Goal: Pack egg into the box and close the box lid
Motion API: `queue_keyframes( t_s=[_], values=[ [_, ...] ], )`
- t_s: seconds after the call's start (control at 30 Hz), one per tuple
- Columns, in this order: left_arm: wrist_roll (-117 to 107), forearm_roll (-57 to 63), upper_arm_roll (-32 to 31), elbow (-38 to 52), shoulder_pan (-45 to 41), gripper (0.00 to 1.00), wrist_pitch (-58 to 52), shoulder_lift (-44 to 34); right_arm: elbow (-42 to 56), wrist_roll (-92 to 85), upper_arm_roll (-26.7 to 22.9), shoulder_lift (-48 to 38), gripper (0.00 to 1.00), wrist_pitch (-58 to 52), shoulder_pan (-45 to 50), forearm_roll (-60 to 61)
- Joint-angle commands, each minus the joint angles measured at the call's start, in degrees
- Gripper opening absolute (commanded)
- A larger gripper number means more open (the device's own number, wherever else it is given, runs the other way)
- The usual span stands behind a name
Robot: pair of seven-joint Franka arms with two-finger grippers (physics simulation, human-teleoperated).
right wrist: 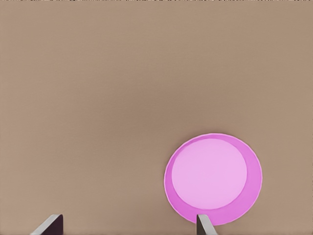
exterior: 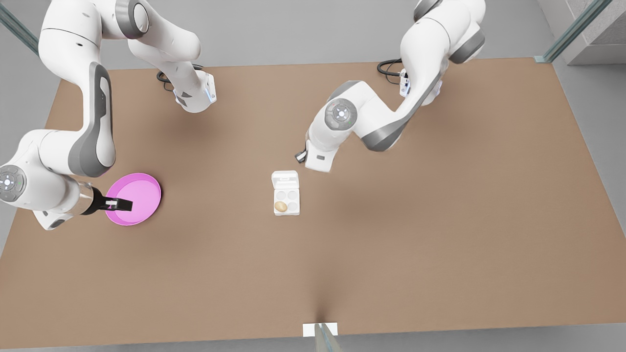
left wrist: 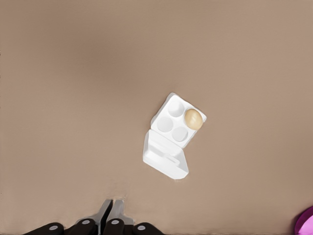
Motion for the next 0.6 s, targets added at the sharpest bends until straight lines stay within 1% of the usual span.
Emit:
queue_keyframes(
  t_s=[0.0,0.03,0.1,0.13,0.17,0.2,0.3,0.4,0.57],
  values=[
    [1.3,0.1,-0.1,0.0,-0.9,0.21,-0.3,0.0,0.0,0.0,0.0,0.0,1.0,-0.1,0.0,0.1],
    [5.1,0.4,-0.1,-0.3,-3.5,0.21,-2.0,0.4,0.0,0.0,0.0,0.0,1.0,0.0,0.0,0.1],
    [6.2,0.4,0.0,-0.5,-5.3,0.21,-2.8,2.1,0.0,0.0,0.0,0.2,1.0,0.0,0.0,0.1],
    [6.0,0.2,0.0,-0.5,-5.8,0.21,-2.6,2.5,0.0,0.0,0.0,0.2,1.0,0.1,0.0,0.1],
    [6.5,0.3,0.1,0.0,-6.5,0.21,-2.2,4.7,0.0,0.0,0.0,0.2,1.0,0.1,-0.1,0.2],
    [6.5,1.5,0.1,0.0,-7.3,0.21,0.2,6.0,0.0,0.0,0.0,0.2,1.0,0.1,-0.1,0.2],
    [6.6,2.2,0.5,0.0,-7.4,0.21,4.1,8.9,0.0,0.0,0.0,0.2,1.0,0.0,-0.2,0.4],
    [13.9,2.3,0.6,0.0,-7.4,0.21,4.5,10.3,0.0,0.0,0.0,0.2,1.0,0.1,-0.3,0.3],
    [16.9,3.0,0.9,0.0,-7.4,0.21,6.1,13.2,0.0,0.0,0.0,0.4,1.0,0.0,-0.3,0.3]
  ],
)
